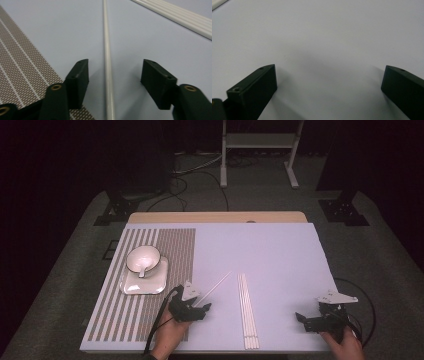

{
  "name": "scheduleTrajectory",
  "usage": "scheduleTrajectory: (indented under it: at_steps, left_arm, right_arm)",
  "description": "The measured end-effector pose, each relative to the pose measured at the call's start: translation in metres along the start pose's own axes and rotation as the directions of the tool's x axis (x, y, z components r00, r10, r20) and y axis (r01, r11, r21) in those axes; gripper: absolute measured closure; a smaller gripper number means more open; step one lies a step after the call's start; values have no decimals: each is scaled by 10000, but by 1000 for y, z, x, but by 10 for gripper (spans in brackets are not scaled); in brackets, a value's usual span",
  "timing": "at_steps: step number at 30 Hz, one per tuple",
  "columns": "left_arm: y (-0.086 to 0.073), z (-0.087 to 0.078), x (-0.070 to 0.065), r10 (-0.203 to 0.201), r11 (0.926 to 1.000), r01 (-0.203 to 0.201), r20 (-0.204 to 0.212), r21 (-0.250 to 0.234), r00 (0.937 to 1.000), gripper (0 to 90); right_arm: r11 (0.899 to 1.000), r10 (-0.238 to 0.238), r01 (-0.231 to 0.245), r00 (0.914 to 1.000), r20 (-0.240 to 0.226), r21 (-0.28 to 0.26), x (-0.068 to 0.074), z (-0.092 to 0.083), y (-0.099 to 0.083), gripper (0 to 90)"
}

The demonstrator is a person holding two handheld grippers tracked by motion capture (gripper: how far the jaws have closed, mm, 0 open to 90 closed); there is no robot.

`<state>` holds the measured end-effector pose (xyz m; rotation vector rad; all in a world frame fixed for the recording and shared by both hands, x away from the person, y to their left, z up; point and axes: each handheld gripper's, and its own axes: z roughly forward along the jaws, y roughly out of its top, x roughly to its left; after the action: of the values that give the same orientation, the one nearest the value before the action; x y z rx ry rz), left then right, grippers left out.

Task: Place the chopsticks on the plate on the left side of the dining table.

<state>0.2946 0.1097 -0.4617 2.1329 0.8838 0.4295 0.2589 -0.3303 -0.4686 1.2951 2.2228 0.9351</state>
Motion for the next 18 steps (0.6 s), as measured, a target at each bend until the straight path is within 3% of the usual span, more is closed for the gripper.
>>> scheduleTrajectory:
  at_steps: [2,9,18]
  left_arm:
    - [0,0,1,-113,9999,113,-73,-33,9999,479]
    - [-1,-1,-1,74,10000,-74,7,-26,10000,600]
    - [-1,-2,6,-363,9993,363,13,-39,9993,775]
  right_arm:
    - [10000,-4,4,10000,-3,4,0,0,0,0]
    - [10000,8,-8,10000,-1,4,0,0,0,0]
    - [10000,2,-2,10000,-3,5,0,0,0,0]
